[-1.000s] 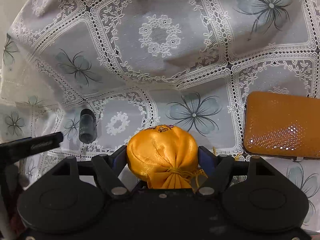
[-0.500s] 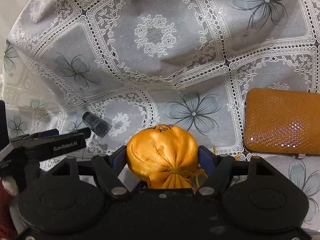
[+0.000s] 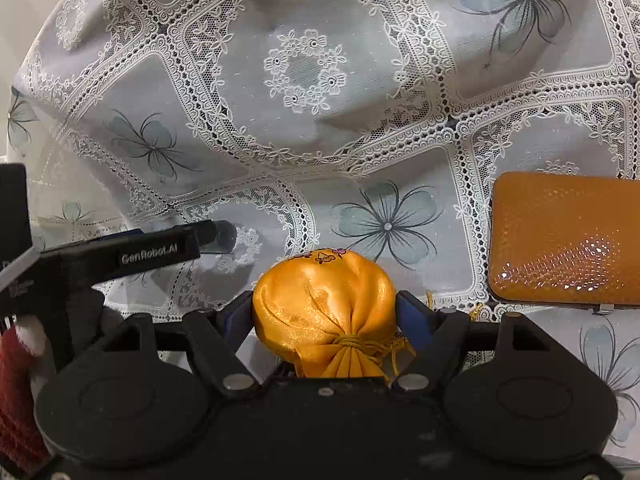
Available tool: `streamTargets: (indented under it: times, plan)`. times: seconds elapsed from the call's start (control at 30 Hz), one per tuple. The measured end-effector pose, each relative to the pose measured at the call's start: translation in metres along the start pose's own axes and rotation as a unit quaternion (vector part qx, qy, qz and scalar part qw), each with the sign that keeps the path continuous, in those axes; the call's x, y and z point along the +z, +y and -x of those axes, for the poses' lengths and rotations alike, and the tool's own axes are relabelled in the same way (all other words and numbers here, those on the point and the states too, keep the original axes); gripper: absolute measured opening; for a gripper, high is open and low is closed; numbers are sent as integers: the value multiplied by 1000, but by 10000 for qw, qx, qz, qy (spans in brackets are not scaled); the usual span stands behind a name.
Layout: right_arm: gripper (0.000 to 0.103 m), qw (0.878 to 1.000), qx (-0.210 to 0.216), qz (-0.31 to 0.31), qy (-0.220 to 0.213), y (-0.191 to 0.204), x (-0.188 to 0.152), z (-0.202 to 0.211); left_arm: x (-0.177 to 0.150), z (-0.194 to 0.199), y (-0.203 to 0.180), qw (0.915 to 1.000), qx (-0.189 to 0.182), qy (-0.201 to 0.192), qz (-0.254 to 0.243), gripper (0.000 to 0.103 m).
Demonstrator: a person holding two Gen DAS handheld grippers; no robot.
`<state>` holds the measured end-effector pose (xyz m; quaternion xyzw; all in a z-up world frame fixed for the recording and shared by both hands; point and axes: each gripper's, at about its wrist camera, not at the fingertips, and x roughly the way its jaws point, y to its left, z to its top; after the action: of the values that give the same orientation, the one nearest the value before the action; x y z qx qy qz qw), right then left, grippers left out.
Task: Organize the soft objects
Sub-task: 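Grasp the orange satin pouch with the right gripper while the left grasps the dark bottle, then carry the pouch and bottle in both grippers over the woven basket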
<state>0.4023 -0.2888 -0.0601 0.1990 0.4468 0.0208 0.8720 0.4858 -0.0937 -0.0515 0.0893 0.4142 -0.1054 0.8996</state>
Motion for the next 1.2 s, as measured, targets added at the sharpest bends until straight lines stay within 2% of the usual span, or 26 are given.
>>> streamTargets:
  times: [0.23, 0.33, 0.43, 0.57, 0.6, 0.67, 0.7, 0.83, 0.93, 1.03, 1.2]
  plan:
    - [75, 10000, -14, 4, -1, 0, 0, 0, 20, -11, -9, 9998, 130, 91, -72, 89]
    - [75, 10000, -32, 16, 7, 2, 0, -1, 24, -17, -16, 9998, 10, 192, -3, 90]
    - [75, 10000, -47, 43, 8, 3, 0, -1, 17, -12, -22, 9999, -45, 134, -87, 91]
    - [75, 10000, -36, 44, 11, 2, 0, -2, 12, -17, -24, 9996, 120, 164, -194, 90]
    - [75, 10000, -33, 48, 13, 2, 0, -2, 11, -18, -23, 9997, 118, 185, -129, 89]
    - [75, 10000, -31, 67, 15, 1, 0, -2, 5, -23, -18, 9996, 63, 264, 34, 68]
    - [75, 10000, -28, 75, 16, 1, 0, -2, 5, -25, -17, 9995, 15, 309, 102, 65]
    - [74, 9999, -33, 99, -2, 2, 0, -1, 4, -25, -12, 9987, -103, 352, 361, 65]
    - [70, 9997, -55, 213, -83, 6, -1, 1, -1, -7, -7, 9986, -56, 232, 473, 65]
    - [69, 9990, 10, 366, -252, 9, -4, 6, -8, 28, -6, 9983, -30, 97, 568, 65]
    - [67, 9969, -189, 649, -399, 18, -6, 9, -29, 90, 4, 9965, -72, 45, 832, 65]
